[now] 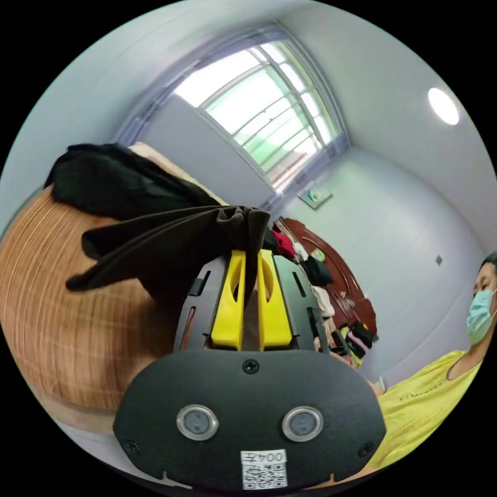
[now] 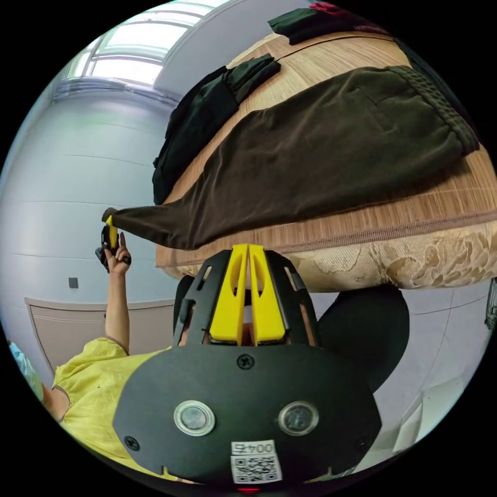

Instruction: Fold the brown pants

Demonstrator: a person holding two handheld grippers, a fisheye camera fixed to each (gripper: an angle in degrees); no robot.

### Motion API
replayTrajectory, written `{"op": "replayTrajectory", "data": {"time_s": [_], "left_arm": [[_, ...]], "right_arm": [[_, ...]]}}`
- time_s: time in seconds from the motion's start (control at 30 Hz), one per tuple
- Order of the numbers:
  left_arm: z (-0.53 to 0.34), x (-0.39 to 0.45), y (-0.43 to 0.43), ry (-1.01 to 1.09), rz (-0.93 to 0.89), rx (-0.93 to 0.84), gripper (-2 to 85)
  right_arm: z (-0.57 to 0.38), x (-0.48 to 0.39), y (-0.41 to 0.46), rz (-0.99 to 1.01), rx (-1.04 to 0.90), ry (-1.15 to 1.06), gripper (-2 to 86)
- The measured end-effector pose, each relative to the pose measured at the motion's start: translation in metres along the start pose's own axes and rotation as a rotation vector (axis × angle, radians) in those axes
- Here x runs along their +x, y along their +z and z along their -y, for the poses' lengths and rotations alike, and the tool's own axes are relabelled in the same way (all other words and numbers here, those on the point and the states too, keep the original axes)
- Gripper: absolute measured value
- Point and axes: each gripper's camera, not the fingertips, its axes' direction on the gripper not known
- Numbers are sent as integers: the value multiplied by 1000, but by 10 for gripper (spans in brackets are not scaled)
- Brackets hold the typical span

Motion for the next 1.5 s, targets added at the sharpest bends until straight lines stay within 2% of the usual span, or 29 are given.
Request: {"op": "replayTrajectory", "data": {"time_s": [0.17,0.3,0.43,0.5,0.57,0.63,0.73,0.8,0.97,1.13,1.33,1.5], "left_arm": [[95,160,126,298,-82,-186,31],[118,269,229,471,-124,-319,35],[77,366,374,624,-185,-521,49],[41,381,443,616,-189,-639,67],[0,382,515,502,-269,-841,101],[-9,392,529,429,-336,-867,123],[5,415,508,502,-340,-847,139],[27,408,481,537,-259,-805,143],[115,314,383,453,113,-643,163],[178,239,347,349,316,-666,217],[205,203,385,308,331,-827,263],[209,196,408,224,222,-828,239]], "right_arm": [[-36,35,-30,40,52,-9,-6],[-59,58,-53,73,96,-11,-5],[-90,87,-76,94,140,11,2],[-103,101,-80,82,147,33,14],[-119,119,-83,73,153,71,56],[-129,130,-89,78,188,96,81],[-141,143,-98,65,287,123,128],[-144,147,-103,54,375,133,154],[-125,144,-106,3,531,146,212],[-92,138,-93,-54,554,237,238],[-69,132,-62,-81,557,372,242],[-52,111,-42,-141,547,346,227]]}}
